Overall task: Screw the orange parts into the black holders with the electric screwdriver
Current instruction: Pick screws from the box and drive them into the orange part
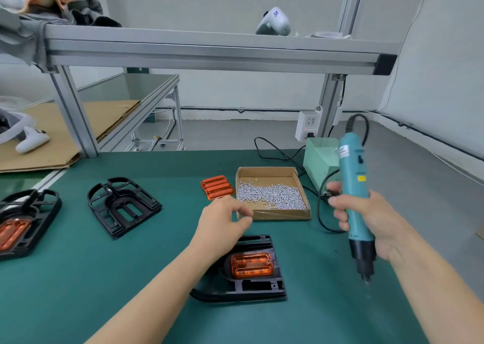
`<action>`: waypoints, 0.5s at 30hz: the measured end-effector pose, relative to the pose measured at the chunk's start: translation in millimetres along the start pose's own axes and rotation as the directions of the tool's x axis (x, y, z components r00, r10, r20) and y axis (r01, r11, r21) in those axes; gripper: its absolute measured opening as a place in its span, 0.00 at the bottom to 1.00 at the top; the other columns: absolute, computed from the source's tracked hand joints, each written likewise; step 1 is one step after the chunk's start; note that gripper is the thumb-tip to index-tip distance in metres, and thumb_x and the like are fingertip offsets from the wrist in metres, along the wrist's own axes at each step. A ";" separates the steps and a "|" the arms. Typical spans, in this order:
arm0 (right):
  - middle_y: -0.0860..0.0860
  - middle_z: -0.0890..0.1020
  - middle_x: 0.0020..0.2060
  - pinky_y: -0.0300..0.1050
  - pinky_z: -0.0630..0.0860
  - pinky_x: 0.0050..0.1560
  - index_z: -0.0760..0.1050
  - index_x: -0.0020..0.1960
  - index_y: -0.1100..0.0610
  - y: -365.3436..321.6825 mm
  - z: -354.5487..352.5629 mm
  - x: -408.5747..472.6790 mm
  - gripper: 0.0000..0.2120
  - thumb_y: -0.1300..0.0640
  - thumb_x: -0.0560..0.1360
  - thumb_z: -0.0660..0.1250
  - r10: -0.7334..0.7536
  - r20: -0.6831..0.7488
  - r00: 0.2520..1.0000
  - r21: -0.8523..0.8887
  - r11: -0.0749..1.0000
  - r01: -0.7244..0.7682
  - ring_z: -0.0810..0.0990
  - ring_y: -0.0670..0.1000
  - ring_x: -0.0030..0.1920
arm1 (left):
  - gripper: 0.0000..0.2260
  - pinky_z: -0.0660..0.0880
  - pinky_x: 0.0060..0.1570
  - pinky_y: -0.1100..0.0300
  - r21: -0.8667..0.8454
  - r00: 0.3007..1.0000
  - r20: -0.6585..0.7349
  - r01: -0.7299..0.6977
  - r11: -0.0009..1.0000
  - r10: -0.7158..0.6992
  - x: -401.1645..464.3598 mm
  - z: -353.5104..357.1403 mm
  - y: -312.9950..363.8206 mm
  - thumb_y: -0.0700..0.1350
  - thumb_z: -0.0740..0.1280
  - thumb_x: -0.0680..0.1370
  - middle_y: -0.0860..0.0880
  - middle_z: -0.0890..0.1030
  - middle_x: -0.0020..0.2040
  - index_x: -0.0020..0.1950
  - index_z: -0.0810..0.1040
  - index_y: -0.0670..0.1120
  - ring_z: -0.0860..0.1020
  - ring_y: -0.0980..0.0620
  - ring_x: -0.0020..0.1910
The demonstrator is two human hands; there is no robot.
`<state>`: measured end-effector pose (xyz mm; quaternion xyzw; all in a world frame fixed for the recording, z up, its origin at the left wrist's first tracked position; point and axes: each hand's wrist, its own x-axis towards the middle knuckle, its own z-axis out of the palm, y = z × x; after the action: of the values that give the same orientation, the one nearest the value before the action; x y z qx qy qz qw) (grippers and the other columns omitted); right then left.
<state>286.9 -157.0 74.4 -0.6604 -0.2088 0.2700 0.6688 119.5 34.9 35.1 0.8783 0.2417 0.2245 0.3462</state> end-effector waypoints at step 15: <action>0.46 0.68 0.26 0.36 0.68 0.27 0.71 0.41 0.51 32.0 45.8 28.0 0.12 0.66 0.77 0.61 -0.186 -0.288 0.940 0.702 0.626 0.339 0.66 0.44 0.25 | 0.09 0.75 0.55 0.59 0.025 0.943 0.310 0.121 0.992 -0.122 97.4 63.6 20.0 0.38 0.70 0.75 0.47 0.82 0.55 0.54 0.83 0.45 0.79 0.52 0.50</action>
<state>276.5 -104.5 42.3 -0.3152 -0.1111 0.1672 0.9276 236.8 46.8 29.6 0.8870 0.2384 0.0609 0.3907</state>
